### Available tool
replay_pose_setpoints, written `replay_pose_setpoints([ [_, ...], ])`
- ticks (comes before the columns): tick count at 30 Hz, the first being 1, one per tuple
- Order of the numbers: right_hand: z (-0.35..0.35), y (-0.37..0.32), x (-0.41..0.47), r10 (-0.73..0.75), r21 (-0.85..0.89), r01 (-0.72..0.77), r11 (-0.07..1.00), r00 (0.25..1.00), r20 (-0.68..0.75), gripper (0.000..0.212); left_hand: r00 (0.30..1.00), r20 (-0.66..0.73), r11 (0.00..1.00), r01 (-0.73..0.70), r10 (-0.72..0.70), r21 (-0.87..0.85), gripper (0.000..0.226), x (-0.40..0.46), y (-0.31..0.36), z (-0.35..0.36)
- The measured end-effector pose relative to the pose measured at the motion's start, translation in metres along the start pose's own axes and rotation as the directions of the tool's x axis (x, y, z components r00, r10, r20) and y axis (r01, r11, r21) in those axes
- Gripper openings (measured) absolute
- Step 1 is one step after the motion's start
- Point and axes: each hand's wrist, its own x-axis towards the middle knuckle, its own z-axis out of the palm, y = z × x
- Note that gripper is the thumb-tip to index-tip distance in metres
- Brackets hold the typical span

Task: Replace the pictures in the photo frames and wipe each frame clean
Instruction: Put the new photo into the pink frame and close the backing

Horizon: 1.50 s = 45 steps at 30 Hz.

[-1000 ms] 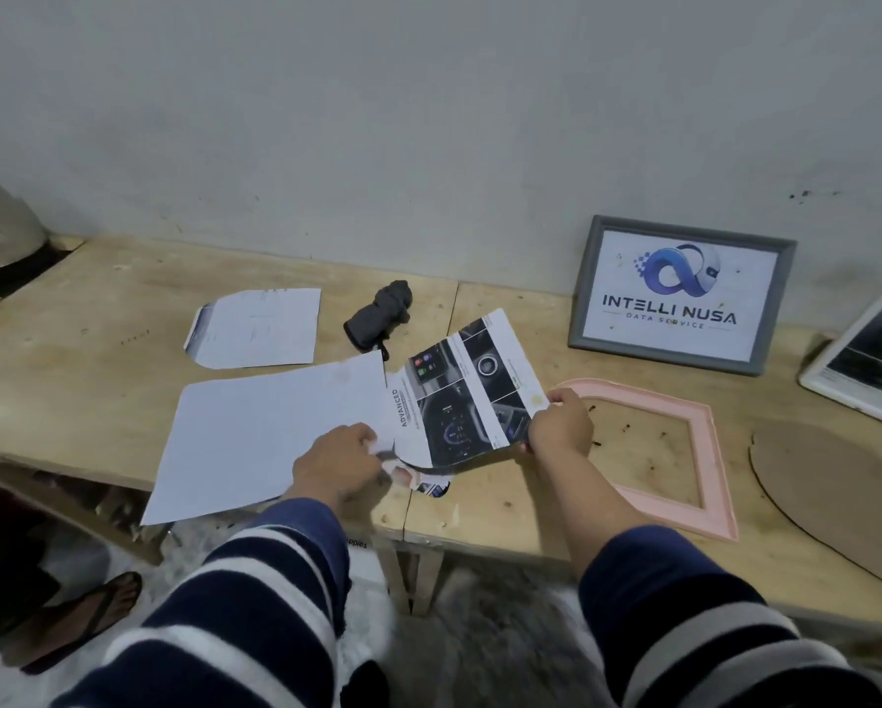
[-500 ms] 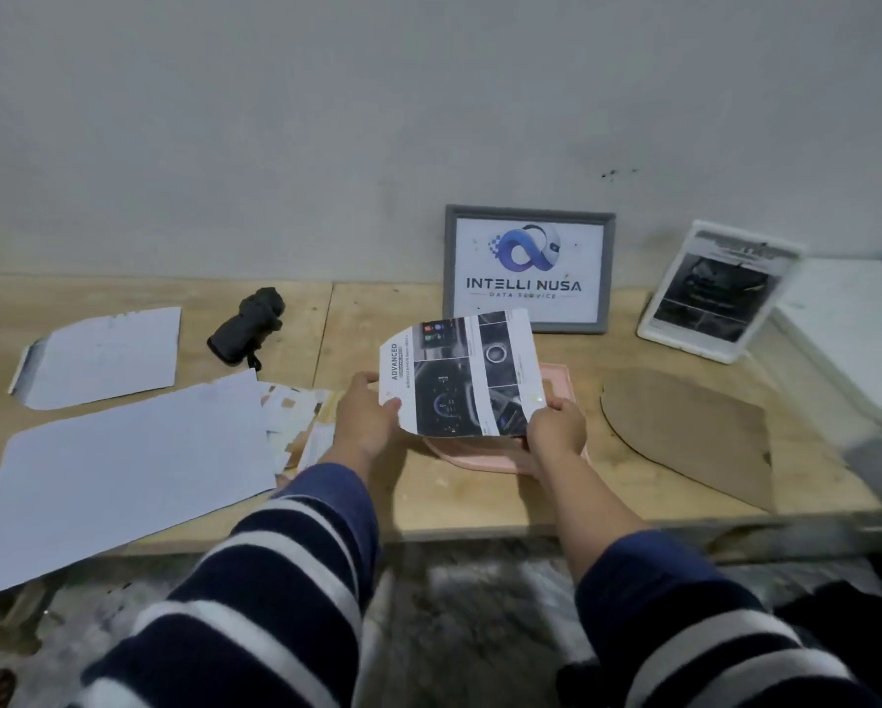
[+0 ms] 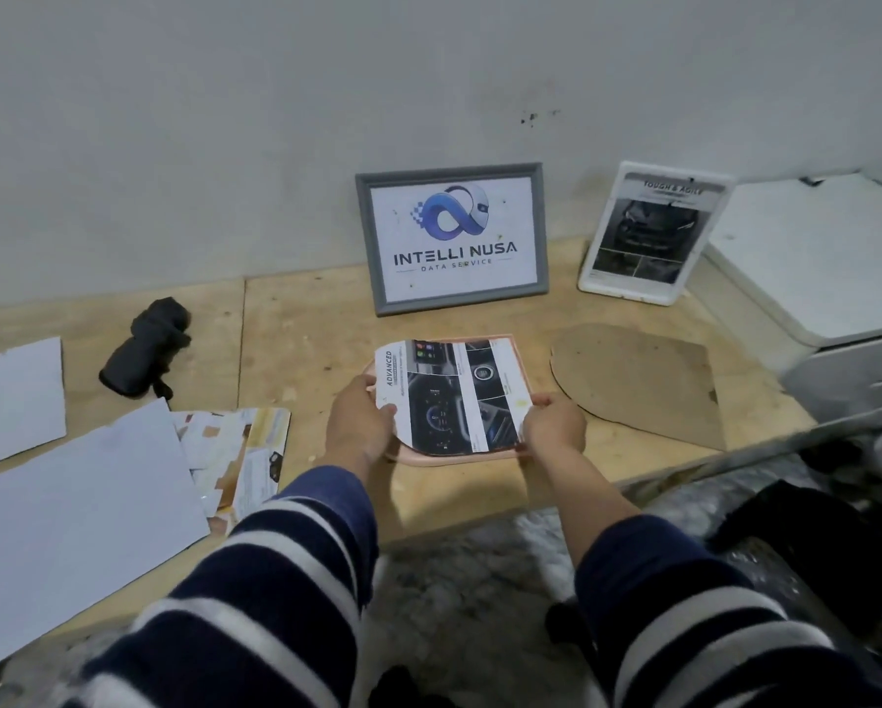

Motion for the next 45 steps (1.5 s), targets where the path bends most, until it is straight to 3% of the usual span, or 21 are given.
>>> replay_pose_setpoints([
  [7,0.004,0.004,0.003,-0.108,-0.225,0.104,0.969,0.994,-0.008,0.04,0.999,0.042,0.977,0.023,-0.033,0.213,0.037,0.007,-0.006,0.005],
  [10,0.006,0.007,0.004,-0.128,-0.326,0.135,0.936,0.991,0.043,0.034,0.998,0.047,0.968,0.022,-0.034,0.25,0.044,0.009,-0.008,0.007],
  [16,0.007,0.006,0.002,-0.204,-0.53,0.244,0.812,0.97,0.134,0.044,0.999,0.042,0.905,-0.039,0.024,0.424,0.058,0.009,-0.011,0.01],
  [22,0.002,0.006,0.004,-0.204,-0.453,0.23,0.862,0.973,0.107,0.04,0.998,0.037,0.845,-0.054,0.041,0.533,0.053,0.008,-0.006,0.011],
  [27,-0.021,0.008,0.011,-0.166,-0.349,0.164,0.922,0.986,0.025,0.034,0.995,0.005,0.874,-0.094,0.104,0.477,0.041,0.009,0.02,0.019],
  [36,-0.11,0.035,0.074,-0.045,-0.388,0.022,0.921,0.998,-0.052,0.04,0.966,0.156,0.897,-0.25,0.206,0.366,0.029,0.008,0.102,0.109],
  [40,-0.15,0.054,0.115,0.03,-0.376,-0.048,0.925,0.998,-0.053,0.044,0.956,0.235,0.943,-0.233,0.176,0.239,0.025,0.013,0.139,0.159],
  [45,-0.178,0.069,0.152,0.116,-0.382,-0.116,0.917,0.993,-0.023,0.042,0.953,0.301,0.981,-0.09,0.034,0.171,0.059,0.016,0.162,0.201],
])
